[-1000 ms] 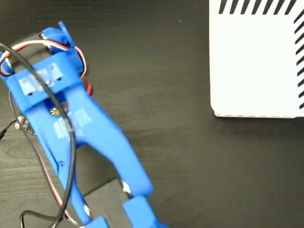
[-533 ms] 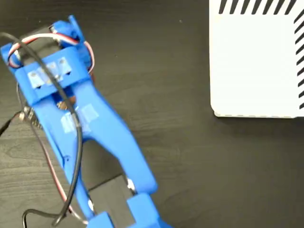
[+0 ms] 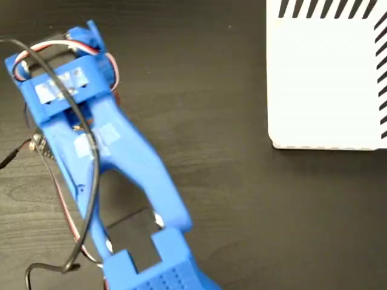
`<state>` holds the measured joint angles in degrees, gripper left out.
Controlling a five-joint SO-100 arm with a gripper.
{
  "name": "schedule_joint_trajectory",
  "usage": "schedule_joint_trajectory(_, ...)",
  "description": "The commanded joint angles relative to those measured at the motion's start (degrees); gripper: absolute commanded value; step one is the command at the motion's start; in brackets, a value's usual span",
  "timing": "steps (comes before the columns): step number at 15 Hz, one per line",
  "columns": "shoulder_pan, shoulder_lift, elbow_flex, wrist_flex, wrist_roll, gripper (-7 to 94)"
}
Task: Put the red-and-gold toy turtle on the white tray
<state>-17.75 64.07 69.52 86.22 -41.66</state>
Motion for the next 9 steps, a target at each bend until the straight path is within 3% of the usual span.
schedule_joint_trajectory(1, -0.4, 1.9, -1.3, 0.8, -1.5, 68)
schedule_joint_trajectory(9, -0.1, -2.0, -1.3, -0.8, -2.5, 70)
